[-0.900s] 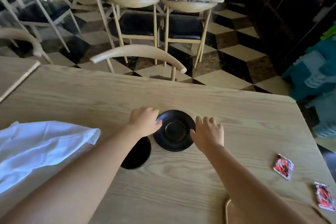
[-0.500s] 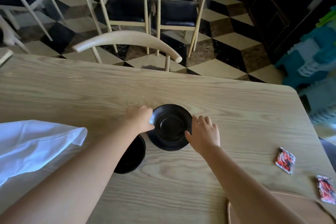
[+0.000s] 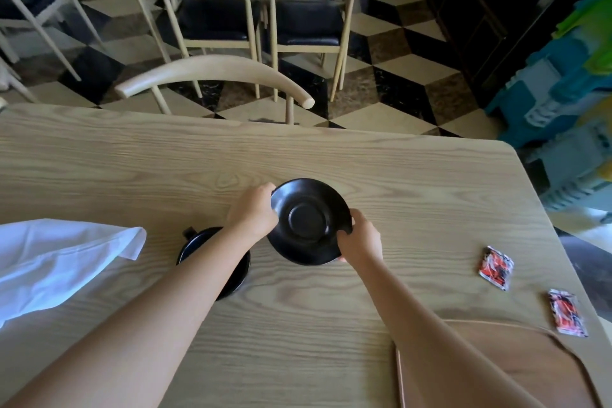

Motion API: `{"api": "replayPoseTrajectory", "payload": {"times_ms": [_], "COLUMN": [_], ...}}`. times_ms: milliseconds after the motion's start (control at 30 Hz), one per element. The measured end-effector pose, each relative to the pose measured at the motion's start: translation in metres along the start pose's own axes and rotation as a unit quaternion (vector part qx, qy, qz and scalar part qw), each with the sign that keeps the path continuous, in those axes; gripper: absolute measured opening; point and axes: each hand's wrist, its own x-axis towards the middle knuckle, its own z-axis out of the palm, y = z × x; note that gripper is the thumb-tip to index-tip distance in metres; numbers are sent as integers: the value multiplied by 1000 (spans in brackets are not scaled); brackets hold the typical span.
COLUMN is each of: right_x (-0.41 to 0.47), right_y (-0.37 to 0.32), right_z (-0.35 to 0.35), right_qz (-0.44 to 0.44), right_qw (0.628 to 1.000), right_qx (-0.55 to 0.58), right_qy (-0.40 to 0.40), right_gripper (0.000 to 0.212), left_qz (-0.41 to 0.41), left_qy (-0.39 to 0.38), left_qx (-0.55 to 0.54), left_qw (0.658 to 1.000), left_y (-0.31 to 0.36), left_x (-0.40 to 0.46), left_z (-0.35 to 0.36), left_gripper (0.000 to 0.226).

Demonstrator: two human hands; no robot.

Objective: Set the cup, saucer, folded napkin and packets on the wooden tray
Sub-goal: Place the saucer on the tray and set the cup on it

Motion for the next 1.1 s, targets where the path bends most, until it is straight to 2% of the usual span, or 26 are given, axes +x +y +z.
{"api": "replayPoseTrajectory", "payload": {"times_ms": [133, 233, 300, 400, 600, 767, 900, 1100], "right_x": [-23, -53, -72, -98, -133, -147, -152, -155], "right_y": [15, 34, 56, 98, 164, 212, 225, 238], "right_z": [-36, -71, -91, -114, -145, -151, -150, -148], "right_qz": [-8, -5, -14, -15, -8, -1, -8, -3], "right_qw": [996, 988, 988, 988, 981, 984, 986, 986], "right_qx": [80, 147, 148, 137, 182, 151, 142, 148], "right_qy": [29, 34, 50, 66, 71, 95, 85, 80], "right_gripper": [44, 45, 44, 40, 28, 32, 39, 37], "left_qz": [-7, -17, -35, -63, -86, -91, -98, -92], "left_qy": [44, 18, 8, 15, 12, -3, 3, 24], "left_qx": [-108, -233, -308, -358, -366, -342, -331, -295], "left_qw": [993, 972, 951, 931, 927, 935, 939, 951], "left_y": [23, 46, 61, 80, 101, 105, 104, 112], "left_x": [-39, -86, -119, -165, -218, -255, -265, -272], "left_z": [0, 6, 19, 49, 105, 144, 159, 170], "left_gripper": [17, 20, 29, 35, 34, 36, 37, 35]}}
